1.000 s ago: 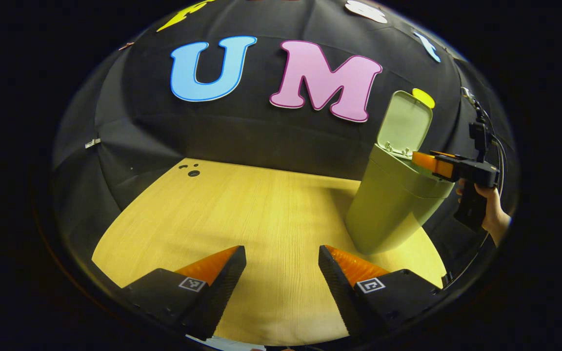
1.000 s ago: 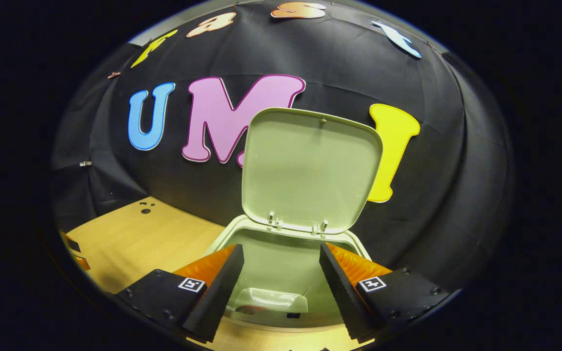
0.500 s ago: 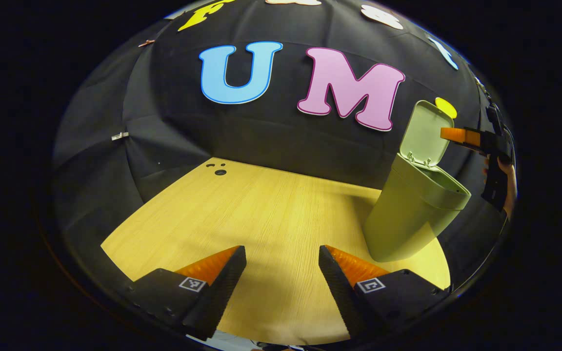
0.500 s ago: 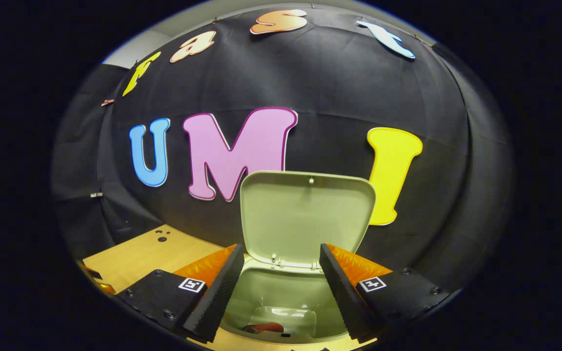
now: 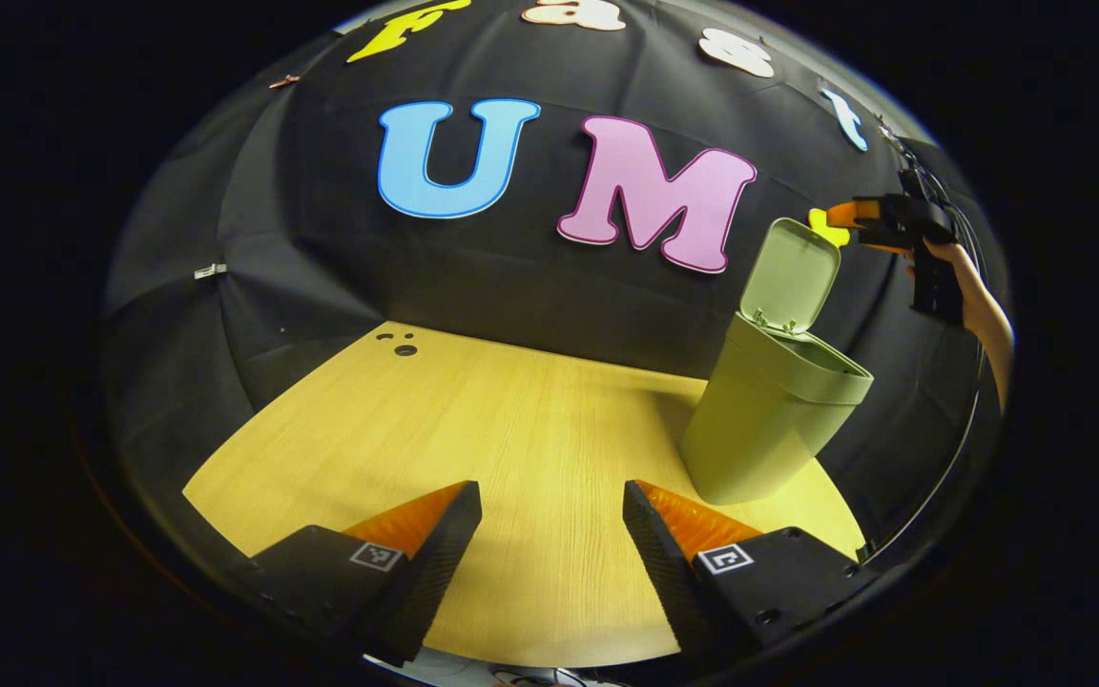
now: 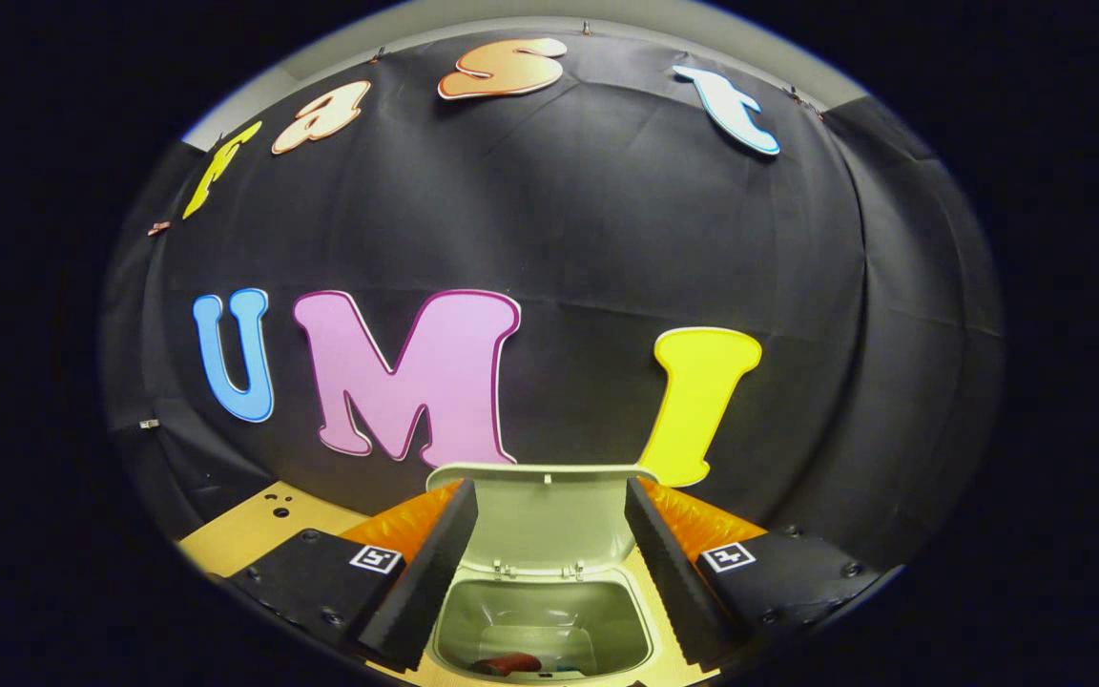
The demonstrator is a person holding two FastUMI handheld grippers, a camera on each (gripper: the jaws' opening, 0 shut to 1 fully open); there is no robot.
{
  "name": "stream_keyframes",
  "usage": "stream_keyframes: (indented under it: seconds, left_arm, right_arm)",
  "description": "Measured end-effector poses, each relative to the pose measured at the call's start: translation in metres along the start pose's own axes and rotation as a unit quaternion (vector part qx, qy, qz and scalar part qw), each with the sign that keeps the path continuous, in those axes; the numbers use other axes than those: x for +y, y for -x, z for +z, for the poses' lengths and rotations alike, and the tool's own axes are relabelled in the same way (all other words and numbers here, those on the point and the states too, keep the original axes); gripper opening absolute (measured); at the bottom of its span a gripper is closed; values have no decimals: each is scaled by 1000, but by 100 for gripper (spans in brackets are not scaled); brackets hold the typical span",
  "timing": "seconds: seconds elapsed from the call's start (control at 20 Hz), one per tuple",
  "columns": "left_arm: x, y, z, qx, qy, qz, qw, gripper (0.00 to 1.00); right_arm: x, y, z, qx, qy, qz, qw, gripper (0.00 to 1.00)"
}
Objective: Press the lid of the desktop garbage bin to open it, pick up the crumpled paper on the desktop and throw it into the bin, then pick up the pop can on the desktop and drop it into the bin, and finally close the garbage bin lid.
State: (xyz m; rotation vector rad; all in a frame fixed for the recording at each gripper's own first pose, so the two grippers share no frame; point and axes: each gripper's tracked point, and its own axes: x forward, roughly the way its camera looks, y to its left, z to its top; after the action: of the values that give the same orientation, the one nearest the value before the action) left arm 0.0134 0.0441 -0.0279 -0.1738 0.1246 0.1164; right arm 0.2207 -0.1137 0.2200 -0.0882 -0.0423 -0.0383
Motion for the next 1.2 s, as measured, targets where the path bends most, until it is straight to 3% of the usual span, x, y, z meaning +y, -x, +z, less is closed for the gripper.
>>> stream_keyframes:
  seconds: [0.15,0.65,0.9,1.2]
  left_arm:
    - [4,-4,1,2,23,-4,1000,96]
    - [28,-33,24,-14,49,42,998,96]
    - [23,-43,21,-5,43,38,998,96]
    - [12,-48,13,5,34,22,999,96]
  right_arm:
    - [0,-21,9,1,7,-3,1000,97]
    - [3,-93,-12,39,-7,6,999,97]
    - [5,-92,-17,49,-10,14,999,97]
    - [5,-62,-32,78,-30,31,996,96]
